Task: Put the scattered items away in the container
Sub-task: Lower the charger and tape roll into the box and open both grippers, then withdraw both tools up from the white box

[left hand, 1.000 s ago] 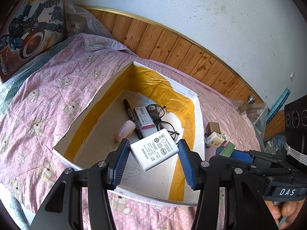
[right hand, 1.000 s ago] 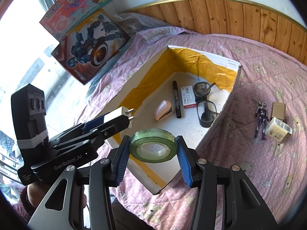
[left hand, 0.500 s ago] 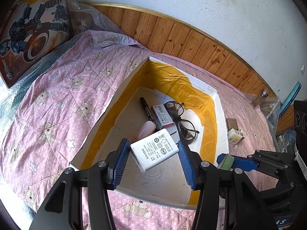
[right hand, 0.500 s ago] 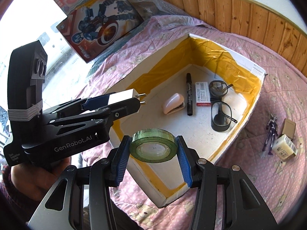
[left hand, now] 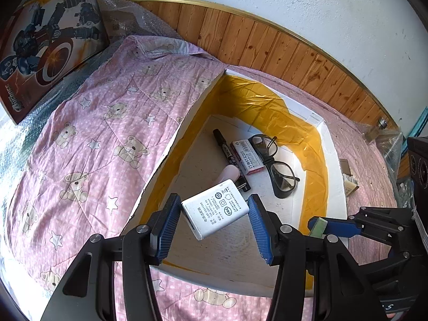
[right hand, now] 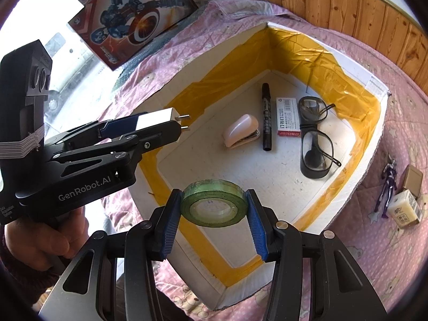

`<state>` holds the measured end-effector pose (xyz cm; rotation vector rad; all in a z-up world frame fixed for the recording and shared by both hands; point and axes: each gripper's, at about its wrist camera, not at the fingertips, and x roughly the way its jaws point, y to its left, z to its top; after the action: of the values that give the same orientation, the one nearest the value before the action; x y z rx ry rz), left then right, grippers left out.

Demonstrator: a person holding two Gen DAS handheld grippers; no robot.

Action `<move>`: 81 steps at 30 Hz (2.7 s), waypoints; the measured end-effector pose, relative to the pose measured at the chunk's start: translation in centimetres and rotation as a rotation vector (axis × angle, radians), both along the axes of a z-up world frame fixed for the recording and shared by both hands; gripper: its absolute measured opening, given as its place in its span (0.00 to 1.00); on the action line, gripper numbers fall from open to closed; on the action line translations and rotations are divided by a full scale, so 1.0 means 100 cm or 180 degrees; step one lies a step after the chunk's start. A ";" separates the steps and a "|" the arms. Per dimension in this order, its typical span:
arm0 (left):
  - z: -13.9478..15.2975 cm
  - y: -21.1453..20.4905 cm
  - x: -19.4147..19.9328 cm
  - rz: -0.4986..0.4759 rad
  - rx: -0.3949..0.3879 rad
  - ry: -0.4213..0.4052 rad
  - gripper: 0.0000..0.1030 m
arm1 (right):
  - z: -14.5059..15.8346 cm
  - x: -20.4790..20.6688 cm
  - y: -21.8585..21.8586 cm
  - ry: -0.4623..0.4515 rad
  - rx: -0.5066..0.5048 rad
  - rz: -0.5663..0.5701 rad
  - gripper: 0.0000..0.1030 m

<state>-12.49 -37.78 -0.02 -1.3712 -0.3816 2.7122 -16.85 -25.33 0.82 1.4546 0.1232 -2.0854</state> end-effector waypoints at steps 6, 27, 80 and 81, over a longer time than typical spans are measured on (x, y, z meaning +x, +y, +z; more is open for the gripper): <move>-0.010 -0.001 -0.008 -0.0045 -0.0121 -0.0104 0.52 | -0.012 -0.006 -0.013 -0.0131 0.0065 0.0053 0.49; -0.015 0.000 -0.021 -0.0012 -0.0265 -0.0153 0.55 | -0.037 -0.015 -0.023 -0.0425 0.0127 0.0083 0.52; 0.031 0.051 0.031 -0.0060 -0.0169 -0.0032 0.60 | 0.021 0.040 0.061 -0.0017 -0.0496 -0.0432 0.53; 0.033 0.054 0.032 -0.0072 -0.0169 -0.0021 0.60 | 0.022 0.041 0.065 -0.0017 -0.0534 -0.0454 0.53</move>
<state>-9.27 -32.40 3.30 -1.3889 -0.2947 2.7192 -12.73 -18.81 3.05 1.4031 -0.1585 -2.1474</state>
